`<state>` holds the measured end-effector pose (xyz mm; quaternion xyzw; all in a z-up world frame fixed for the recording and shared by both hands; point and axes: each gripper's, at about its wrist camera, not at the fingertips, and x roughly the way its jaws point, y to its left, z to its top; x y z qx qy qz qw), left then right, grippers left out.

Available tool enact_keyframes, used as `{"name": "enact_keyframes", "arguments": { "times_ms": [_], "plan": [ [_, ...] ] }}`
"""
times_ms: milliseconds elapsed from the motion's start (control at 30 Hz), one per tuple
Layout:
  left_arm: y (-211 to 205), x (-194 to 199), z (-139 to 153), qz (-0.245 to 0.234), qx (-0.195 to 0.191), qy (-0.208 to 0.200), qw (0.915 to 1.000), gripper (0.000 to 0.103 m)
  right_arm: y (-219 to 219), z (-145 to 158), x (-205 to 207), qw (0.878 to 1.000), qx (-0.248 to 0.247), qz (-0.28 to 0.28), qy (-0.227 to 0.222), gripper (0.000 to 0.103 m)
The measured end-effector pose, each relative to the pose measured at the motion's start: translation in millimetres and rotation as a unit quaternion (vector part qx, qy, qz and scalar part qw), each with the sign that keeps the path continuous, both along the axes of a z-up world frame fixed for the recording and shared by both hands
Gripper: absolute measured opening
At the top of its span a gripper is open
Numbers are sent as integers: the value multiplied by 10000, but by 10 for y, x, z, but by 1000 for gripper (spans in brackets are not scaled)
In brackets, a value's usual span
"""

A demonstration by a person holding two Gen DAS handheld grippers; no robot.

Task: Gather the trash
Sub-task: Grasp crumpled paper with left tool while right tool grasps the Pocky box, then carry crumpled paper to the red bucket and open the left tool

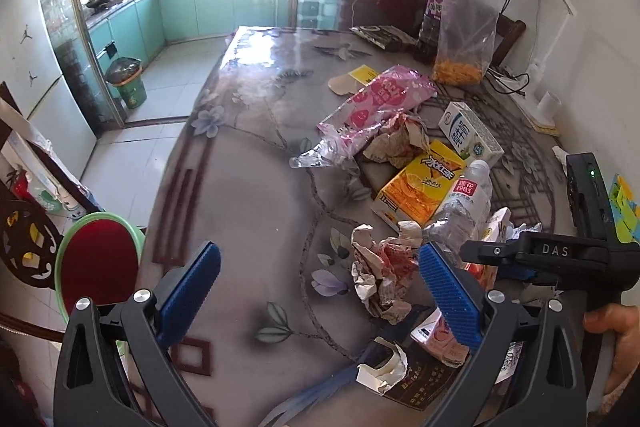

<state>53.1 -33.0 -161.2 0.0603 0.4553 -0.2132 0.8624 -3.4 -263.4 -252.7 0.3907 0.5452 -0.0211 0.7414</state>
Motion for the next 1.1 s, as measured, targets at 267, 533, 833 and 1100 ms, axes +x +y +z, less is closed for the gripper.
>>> {"name": "enact_keyframes", "arguments": {
  "times_ms": [267, 533, 833, 1100],
  "plan": [
    [-330, 96, -479, -443, -98, 773, 9960, 86, -88, 319, -128, 9986, -136, -42, -513, 63],
    [-604, 160, -887, -606, -147, 1283, 9898, 53, -219, 1089, -317, 9866, -977, -233, -1289, 62],
    [-225, 118, -370, -597, -556, 776, 9936, 0, -15, 1420, -184, 9791, -1145, -7, -1681, 61],
    [276, 187, 166, -533, -700, 283, 9957, 0, 417, 1548, -28, 9750, -1207, 201, -1857, 61]
  ]
}}
